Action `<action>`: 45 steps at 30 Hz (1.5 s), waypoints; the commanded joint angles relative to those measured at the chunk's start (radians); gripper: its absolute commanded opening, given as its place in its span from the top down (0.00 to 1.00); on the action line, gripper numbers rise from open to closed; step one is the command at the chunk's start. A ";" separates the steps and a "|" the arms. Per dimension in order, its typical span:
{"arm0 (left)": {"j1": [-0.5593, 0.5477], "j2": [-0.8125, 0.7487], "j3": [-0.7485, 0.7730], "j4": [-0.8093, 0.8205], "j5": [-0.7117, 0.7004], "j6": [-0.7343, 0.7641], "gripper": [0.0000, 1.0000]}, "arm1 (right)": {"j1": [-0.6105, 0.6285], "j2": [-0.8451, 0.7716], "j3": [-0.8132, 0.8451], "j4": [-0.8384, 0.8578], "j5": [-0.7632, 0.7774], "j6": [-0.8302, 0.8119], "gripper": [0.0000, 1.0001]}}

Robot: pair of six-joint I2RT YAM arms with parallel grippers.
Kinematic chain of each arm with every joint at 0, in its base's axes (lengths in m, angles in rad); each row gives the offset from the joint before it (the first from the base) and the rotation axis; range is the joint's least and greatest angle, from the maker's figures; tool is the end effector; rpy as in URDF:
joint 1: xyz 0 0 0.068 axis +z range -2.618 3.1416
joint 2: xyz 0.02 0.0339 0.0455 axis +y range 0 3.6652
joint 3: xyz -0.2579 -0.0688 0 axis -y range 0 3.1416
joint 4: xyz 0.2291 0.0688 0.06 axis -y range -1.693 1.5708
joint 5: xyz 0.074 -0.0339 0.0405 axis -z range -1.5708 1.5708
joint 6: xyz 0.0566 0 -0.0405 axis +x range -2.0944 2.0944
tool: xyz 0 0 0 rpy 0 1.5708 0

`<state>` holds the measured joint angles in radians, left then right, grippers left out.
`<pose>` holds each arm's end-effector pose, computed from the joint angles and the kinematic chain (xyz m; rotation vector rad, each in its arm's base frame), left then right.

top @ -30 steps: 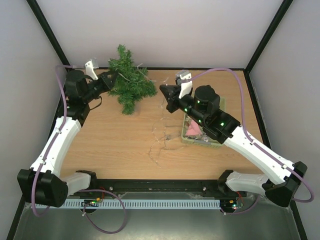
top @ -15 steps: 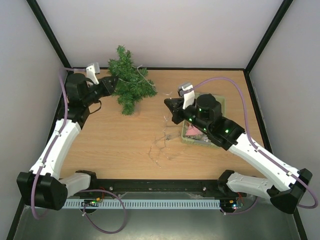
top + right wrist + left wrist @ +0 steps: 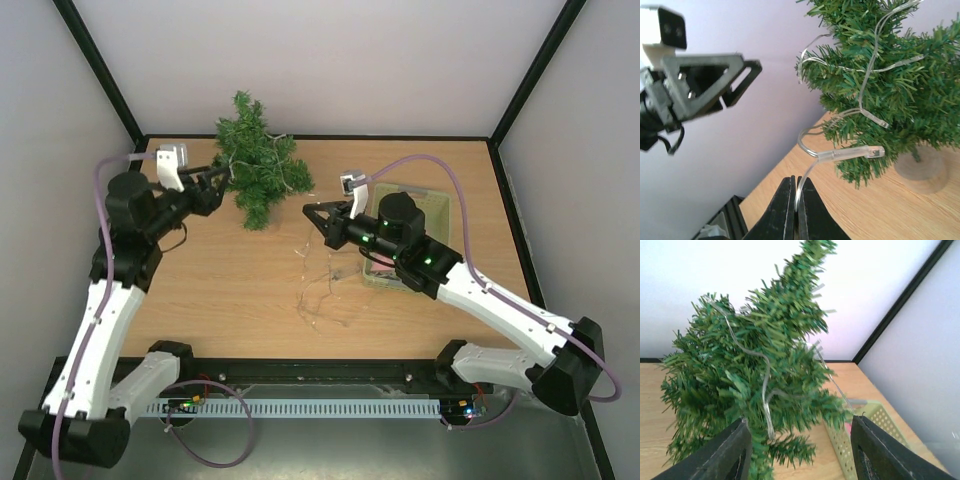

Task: Decorate the small christmas tree
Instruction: Wrap the decoration item around the Christmas tree.

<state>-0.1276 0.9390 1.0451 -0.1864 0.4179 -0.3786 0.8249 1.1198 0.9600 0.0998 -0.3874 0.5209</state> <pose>0.2098 -0.0501 0.3955 0.1147 1.6915 -0.7260 0.1672 0.2125 0.3608 -0.5930 1.7052 1.3144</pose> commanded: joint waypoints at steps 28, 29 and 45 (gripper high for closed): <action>-0.471 -0.019 -0.458 0.521 0.089 0.307 0.55 | 0.010 0.065 0.040 0.263 -0.053 0.180 0.98; -0.471 -0.013 -0.460 0.531 0.089 0.311 0.56 | 0.010 0.063 0.037 0.266 -0.052 0.180 0.98; -0.486 -0.005 -0.536 0.693 0.126 0.274 0.87 | 0.010 0.067 0.034 0.286 -0.021 0.190 0.98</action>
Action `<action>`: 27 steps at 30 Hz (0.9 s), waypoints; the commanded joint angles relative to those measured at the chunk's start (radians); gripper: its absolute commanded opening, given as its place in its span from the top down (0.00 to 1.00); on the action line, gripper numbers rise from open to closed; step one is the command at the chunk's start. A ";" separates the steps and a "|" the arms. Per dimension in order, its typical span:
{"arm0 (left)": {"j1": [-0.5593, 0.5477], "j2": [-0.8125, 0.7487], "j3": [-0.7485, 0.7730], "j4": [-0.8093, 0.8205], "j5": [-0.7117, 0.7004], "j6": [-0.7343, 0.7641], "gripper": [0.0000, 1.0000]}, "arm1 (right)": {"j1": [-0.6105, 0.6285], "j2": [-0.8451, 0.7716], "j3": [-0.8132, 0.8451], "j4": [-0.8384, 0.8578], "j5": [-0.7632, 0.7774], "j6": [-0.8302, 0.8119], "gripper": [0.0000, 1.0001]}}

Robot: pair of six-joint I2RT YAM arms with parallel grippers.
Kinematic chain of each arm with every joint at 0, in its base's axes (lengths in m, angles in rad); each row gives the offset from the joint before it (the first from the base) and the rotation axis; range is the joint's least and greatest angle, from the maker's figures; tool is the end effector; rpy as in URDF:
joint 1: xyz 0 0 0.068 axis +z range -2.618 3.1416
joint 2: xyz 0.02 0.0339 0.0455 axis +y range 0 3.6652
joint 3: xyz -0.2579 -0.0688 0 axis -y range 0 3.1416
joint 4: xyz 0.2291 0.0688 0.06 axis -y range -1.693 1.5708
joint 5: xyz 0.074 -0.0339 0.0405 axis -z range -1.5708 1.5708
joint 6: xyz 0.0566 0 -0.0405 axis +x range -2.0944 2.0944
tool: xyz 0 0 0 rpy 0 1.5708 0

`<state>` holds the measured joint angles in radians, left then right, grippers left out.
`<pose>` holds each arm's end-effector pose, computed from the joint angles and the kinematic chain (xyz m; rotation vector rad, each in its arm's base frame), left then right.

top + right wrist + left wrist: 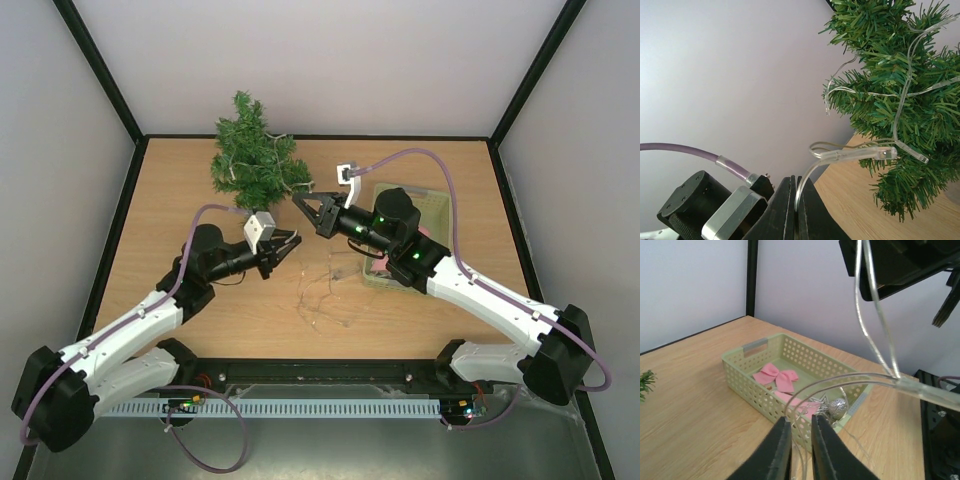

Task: Decorate the small christmas tree
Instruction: Wrap the decoration item around the Christmas tree.

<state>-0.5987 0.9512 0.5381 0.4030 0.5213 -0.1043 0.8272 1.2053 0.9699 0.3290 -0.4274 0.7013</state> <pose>0.1718 -0.1513 0.2852 0.8053 1.4555 -0.9509 0.1787 0.2290 0.3710 -0.4954 1.6190 1.5097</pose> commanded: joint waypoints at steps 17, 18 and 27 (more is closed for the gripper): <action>-0.032 0.028 -0.016 0.146 -0.057 0.016 0.61 | 0.007 -0.018 0.024 0.083 0.023 0.032 0.98; -0.032 0.034 -0.012 0.153 -0.055 0.013 0.62 | 0.007 -0.018 0.023 0.086 0.022 0.035 0.98; -0.035 0.053 0.000 0.182 -0.056 -0.013 0.97 | 0.007 -0.011 0.019 0.086 0.025 0.031 0.98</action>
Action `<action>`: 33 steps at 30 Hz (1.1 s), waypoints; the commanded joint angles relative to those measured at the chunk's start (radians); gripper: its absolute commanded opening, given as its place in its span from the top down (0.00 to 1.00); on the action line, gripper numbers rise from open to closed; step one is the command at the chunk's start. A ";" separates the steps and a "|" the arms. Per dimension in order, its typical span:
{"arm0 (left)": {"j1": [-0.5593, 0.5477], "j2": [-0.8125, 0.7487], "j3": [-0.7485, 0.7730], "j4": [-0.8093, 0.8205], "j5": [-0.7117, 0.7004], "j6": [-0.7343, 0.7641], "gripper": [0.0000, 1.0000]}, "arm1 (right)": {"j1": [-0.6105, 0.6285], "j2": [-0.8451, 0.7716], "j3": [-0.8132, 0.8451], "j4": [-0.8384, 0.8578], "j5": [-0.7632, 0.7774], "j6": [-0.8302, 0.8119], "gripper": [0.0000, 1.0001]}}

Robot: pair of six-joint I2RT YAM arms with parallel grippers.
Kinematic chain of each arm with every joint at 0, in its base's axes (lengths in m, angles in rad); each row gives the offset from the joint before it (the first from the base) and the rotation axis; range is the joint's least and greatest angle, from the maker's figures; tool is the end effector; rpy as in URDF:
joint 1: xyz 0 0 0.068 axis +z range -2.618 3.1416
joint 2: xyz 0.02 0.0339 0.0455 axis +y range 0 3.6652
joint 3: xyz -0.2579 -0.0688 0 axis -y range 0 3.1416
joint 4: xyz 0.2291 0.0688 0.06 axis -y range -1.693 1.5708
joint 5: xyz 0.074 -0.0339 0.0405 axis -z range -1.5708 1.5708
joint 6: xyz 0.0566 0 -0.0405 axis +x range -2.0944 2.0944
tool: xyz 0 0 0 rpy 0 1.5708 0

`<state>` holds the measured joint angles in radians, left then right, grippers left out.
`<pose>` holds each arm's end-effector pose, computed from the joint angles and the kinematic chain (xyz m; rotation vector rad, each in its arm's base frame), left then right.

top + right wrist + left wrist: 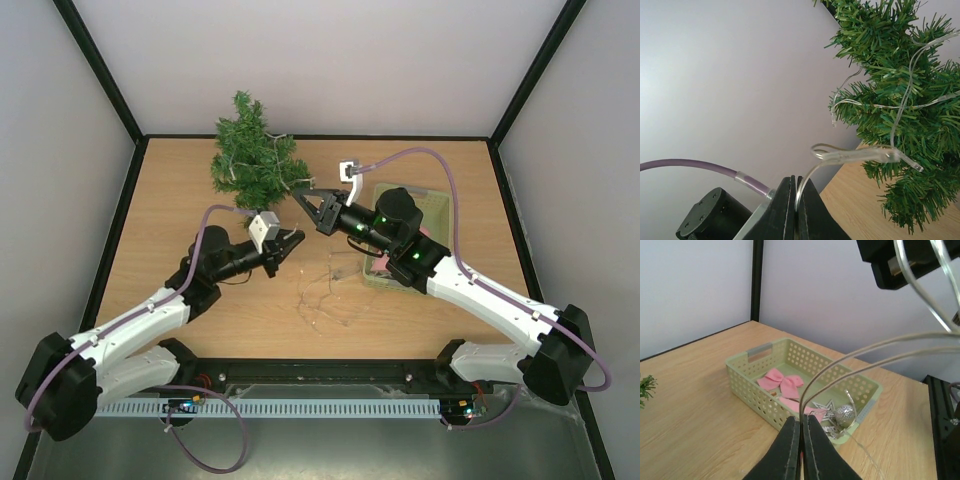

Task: Decorate the small christmas tree
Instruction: Wrap the decoration item around the Christmas tree.

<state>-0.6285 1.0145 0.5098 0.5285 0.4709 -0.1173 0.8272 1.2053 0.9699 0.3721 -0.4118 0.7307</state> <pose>0.1772 -0.1606 0.2772 0.7762 1.4327 -0.9439 0.1792 0.2283 0.3764 -0.4613 1.5841 1.5314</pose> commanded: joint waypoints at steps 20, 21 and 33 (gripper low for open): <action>0.136 -0.220 0.122 -0.107 -0.147 -0.523 0.98 | 0.009 -0.169 -0.267 -0.284 -0.068 -0.678 0.41; 0.144 -0.216 0.132 -0.114 -0.141 -0.541 0.98 | 0.009 -0.150 -0.277 -0.284 -0.067 -0.697 0.42; 0.168 -0.244 0.197 -0.195 -0.172 -0.590 0.98 | 0.036 0.099 -0.395 -0.077 -0.037 -0.771 0.43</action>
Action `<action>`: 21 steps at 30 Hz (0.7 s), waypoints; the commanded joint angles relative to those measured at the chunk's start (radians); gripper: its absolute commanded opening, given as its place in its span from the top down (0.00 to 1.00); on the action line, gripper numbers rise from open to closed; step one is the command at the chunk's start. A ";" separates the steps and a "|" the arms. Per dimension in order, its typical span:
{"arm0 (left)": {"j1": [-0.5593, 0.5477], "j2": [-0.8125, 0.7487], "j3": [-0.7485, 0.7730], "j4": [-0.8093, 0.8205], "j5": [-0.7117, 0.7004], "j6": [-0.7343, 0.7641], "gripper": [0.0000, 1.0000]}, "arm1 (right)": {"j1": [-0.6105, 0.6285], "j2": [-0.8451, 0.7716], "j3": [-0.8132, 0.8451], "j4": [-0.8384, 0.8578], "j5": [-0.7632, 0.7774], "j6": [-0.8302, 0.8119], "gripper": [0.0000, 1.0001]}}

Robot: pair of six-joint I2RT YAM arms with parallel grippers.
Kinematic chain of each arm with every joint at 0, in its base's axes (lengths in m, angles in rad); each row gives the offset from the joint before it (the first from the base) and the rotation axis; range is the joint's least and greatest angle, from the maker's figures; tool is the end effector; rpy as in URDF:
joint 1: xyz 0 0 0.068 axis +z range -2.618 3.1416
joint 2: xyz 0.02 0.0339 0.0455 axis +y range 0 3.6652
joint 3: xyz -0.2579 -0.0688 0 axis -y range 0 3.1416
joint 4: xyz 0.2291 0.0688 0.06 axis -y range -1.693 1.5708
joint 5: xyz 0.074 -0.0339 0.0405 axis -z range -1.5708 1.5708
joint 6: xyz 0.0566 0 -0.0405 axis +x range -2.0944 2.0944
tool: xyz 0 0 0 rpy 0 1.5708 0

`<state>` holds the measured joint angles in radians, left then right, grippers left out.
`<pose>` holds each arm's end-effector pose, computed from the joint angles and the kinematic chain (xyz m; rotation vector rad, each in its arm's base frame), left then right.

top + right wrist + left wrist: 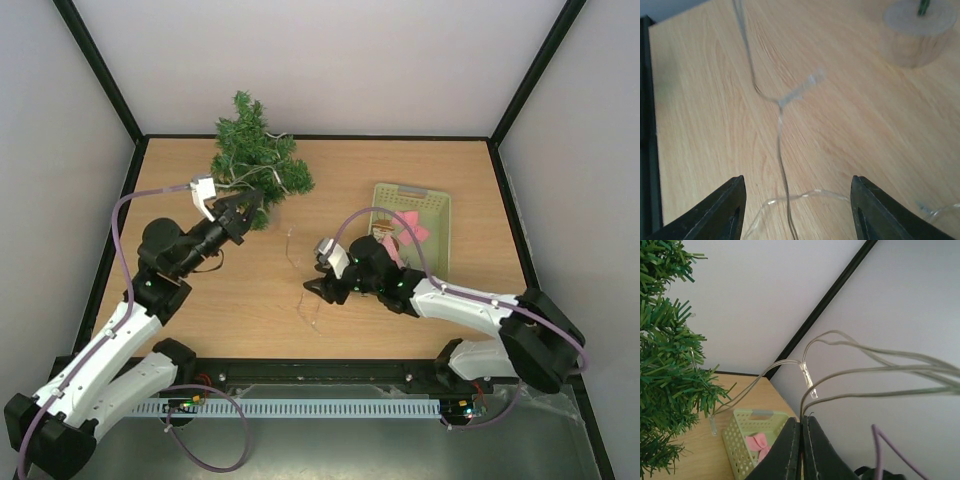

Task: Decorate the small christmas tree
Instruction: Wrap the decoration item around the Christmas tree.

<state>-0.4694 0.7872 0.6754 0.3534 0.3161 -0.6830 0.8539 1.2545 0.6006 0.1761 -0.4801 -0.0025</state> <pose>0.1672 -0.1045 0.3608 0.1351 1.4351 -1.1711 0.1567 0.2195 0.2098 -1.1692 1.8003 1.0067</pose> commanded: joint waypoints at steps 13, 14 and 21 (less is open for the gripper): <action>0.069 -0.019 0.070 -0.125 0.010 -0.095 0.98 | 0.010 0.120 -0.078 0.227 -0.053 0.005 0.72; 0.079 -0.022 0.066 -0.124 0.020 -0.103 0.98 | 0.010 0.121 -0.079 0.223 -0.050 0.003 0.75; 0.166 -0.022 0.106 -0.241 0.074 -0.148 0.98 | 0.010 0.039 -0.045 0.102 0.013 -0.014 0.98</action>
<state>-0.3534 0.7700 0.7246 0.2066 0.3424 -0.7937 0.8577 1.3640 0.5293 0.3424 -0.5068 -0.0013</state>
